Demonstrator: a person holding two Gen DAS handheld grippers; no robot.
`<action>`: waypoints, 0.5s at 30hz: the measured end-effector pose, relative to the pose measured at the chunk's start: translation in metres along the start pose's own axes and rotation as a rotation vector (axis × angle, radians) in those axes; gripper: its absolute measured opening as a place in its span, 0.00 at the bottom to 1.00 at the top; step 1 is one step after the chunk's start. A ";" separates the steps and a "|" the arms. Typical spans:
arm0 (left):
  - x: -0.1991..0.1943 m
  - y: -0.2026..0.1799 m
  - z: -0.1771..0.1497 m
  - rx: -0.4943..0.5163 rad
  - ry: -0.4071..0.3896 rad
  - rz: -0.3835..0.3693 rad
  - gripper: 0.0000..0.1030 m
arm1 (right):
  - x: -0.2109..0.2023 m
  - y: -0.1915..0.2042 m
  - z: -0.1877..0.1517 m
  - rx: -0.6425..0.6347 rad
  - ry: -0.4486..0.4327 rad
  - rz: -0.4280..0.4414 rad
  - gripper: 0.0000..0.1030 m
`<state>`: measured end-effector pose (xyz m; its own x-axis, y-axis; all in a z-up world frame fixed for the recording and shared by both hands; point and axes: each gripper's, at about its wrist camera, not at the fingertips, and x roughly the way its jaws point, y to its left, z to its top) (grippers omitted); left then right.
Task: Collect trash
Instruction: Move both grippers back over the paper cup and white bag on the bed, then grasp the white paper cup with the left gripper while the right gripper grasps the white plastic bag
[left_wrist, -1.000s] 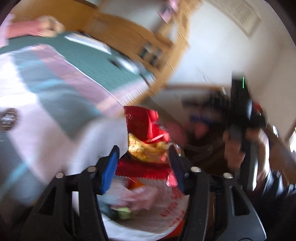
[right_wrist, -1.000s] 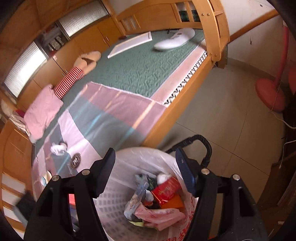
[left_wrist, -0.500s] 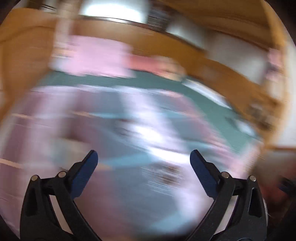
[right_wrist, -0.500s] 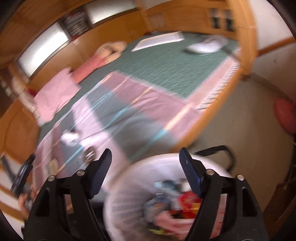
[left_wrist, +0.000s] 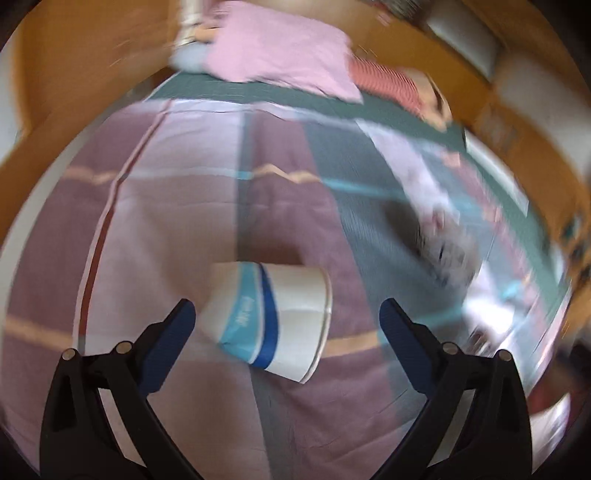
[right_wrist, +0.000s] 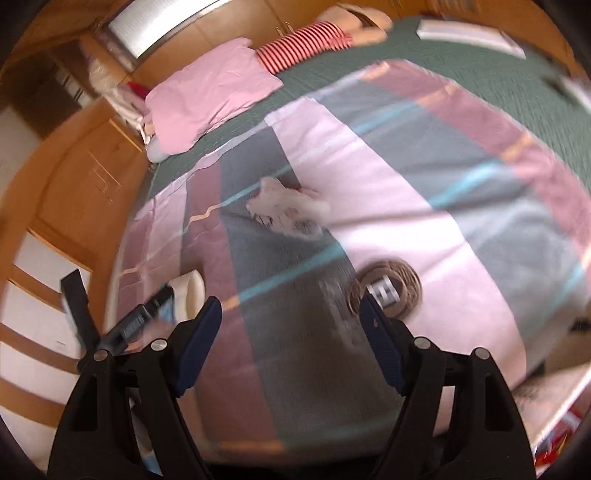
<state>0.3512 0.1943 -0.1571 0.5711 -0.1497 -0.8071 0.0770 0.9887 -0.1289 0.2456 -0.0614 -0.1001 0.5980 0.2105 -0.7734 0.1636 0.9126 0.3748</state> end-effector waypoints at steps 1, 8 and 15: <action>0.006 -0.010 -0.002 0.074 0.009 0.048 0.96 | 0.008 0.011 0.005 -0.064 -0.032 -0.030 0.74; 0.015 -0.013 -0.011 0.157 0.035 0.183 0.96 | 0.101 0.064 0.028 -0.614 -0.064 -0.270 0.82; 0.033 0.005 -0.010 0.042 0.118 0.107 0.96 | 0.154 0.036 0.058 -0.464 0.033 -0.251 0.82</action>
<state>0.3624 0.1947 -0.1899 0.4777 -0.0414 -0.8775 0.0567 0.9983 -0.0162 0.3889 -0.0167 -0.1765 0.5587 -0.0305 -0.8288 -0.0707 0.9939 -0.0842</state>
